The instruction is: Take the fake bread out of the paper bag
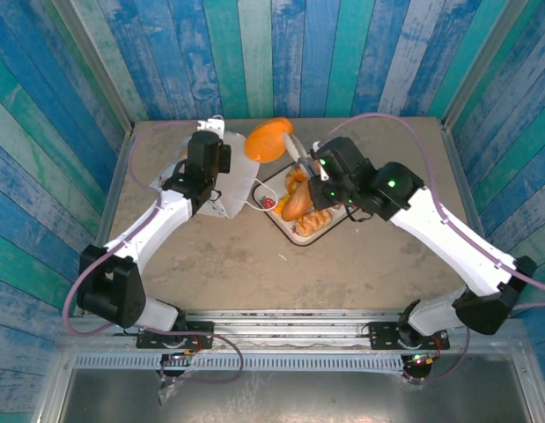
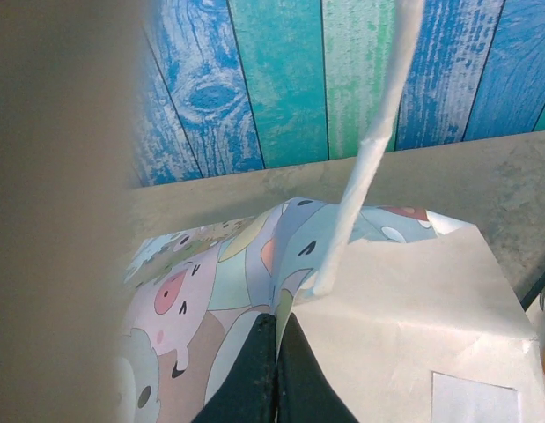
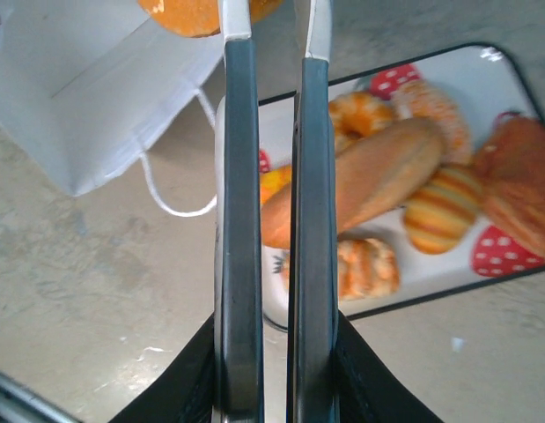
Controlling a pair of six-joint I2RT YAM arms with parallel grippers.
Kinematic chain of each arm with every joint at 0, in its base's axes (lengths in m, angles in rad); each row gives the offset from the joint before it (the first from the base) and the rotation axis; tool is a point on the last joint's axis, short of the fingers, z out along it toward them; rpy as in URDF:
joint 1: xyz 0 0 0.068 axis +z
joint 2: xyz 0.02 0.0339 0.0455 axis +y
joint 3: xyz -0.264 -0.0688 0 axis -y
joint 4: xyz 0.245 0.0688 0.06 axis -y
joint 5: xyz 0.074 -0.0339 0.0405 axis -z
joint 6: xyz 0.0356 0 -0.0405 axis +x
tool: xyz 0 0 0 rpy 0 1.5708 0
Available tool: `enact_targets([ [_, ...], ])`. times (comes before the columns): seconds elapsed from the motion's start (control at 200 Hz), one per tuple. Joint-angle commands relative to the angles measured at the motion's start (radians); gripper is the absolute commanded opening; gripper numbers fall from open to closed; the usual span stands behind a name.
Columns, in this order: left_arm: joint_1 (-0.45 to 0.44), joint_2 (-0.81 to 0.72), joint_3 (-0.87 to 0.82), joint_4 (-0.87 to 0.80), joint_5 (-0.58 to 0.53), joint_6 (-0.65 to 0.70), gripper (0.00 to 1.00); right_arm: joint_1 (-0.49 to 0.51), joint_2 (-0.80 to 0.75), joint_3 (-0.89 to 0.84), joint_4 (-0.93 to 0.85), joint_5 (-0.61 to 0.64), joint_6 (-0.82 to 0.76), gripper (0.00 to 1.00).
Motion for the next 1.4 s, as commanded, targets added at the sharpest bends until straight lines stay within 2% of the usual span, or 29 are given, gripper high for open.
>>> enact_targets([
  [0.0,0.009,0.012,0.024,-0.014,0.011,-0.031,0.00,-0.013,-0.066,-0.025,-0.015,0.159,-0.010,0.01],
  [0.371,0.010,-0.012,0.017,-0.003,0.044,-0.034,0.00,-0.110,-0.153,-0.196,-0.021,0.464,-0.036,0.01],
  [0.576,0.010,-0.006,0.025,0.006,0.072,-0.041,0.00,-0.150,-0.173,-0.286,0.043,0.567,-0.075,0.00],
  [0.846,0.010,0.003,0.036,0.012,0.100,-0.050,0.00,-0.186,-0.146,-0.339,0.118,0.597,-0.121,0.00],
  [1.012,0.010,0.005,0.038,0.011,0.109,-0.052,0.00,-0.194,-0.066,-0.327,0.136,0.630,-0.136,0.01],
  [1.397,0.010,0.005,0.032,0.012,0.125,-0.058,0.00,-0.217,0.113,-0.275,0.183,0.598,-0.186,0.00],
])
